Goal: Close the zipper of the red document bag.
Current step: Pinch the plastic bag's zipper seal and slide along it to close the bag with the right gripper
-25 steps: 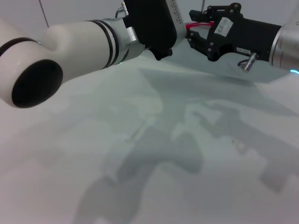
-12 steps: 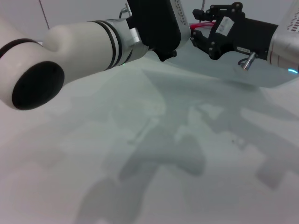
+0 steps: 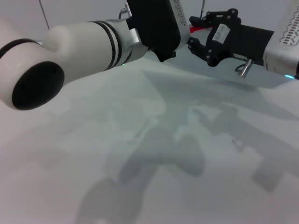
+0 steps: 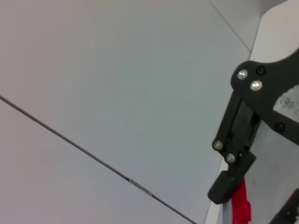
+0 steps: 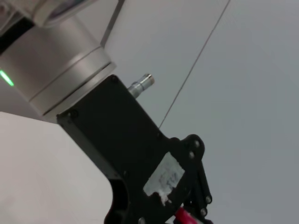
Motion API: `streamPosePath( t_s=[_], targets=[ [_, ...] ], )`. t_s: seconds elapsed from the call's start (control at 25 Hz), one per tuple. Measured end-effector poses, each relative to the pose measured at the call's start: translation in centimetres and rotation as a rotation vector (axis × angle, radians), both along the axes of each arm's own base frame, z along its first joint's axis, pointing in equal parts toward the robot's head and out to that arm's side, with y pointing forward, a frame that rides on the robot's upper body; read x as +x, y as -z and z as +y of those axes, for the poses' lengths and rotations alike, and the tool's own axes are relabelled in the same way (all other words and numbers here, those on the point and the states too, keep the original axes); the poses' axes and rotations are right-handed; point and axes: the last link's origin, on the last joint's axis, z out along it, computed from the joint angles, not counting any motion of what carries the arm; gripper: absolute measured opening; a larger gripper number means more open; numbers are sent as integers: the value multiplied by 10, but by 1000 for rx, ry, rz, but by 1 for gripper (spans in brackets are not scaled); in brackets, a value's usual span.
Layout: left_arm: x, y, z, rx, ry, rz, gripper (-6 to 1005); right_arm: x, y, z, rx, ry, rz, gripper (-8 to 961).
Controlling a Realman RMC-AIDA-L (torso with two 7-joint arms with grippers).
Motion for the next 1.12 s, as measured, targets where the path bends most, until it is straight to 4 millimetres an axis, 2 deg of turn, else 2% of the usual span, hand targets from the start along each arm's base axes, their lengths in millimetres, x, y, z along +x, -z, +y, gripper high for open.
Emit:
streamPosePath(
  t_s=[0.24,0.6,1.12],
  targets=[
    [1,0,0,-1,3,-1,77,1,4,1,30,-6,-26,364],
    [0,2,-1,-7,-1,1,79,0,20,1,90,-7,-88,363],
    [-2,3,-1,-8,-3,0,81,-1,14,0,145,7,-75,361]
  ],
)
